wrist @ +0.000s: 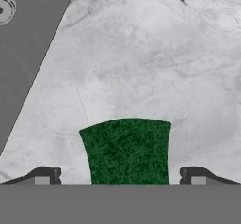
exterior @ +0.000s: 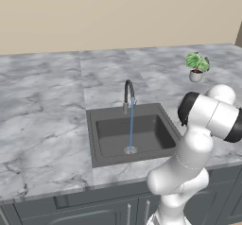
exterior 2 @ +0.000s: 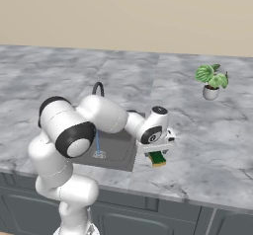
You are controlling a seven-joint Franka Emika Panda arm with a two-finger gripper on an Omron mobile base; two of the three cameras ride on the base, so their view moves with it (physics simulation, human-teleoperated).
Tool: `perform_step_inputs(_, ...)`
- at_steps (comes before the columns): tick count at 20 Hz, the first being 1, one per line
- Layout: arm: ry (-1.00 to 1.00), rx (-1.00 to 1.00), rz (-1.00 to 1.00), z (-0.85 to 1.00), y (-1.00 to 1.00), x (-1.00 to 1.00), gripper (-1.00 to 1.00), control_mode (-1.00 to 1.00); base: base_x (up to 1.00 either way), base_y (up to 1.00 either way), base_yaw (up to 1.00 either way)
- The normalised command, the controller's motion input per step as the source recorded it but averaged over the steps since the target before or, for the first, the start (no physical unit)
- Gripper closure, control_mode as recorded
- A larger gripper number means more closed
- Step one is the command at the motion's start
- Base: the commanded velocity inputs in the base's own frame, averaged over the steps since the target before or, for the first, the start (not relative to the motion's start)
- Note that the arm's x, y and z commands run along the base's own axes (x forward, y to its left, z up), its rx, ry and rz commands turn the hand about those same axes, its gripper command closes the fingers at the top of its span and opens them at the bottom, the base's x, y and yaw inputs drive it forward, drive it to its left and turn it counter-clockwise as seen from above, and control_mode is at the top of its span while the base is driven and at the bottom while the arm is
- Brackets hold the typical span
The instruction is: Soak the sponge with water for a few seconds and then drop it inside the sink.
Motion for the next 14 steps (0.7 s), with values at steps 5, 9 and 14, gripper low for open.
perform_step_inputs(5, 0.0, 0.0, 0.01, -0.16, 0.0, 0.0, -1.0, -1.0, 0.0, 0.0, 0.0)
perform_step_inputs(9, 0.0, 0.0, 0.0, -0.24, 0.0, 0.0, -1.0, -1.0, 0.0, 0.0, 0.0)
perform_step_inputs(14, 0.0, 0.0, 0.0, -0.33, 0.0, 0.0, -1.0, -1.0, 0.0, 0.0, 0.0)
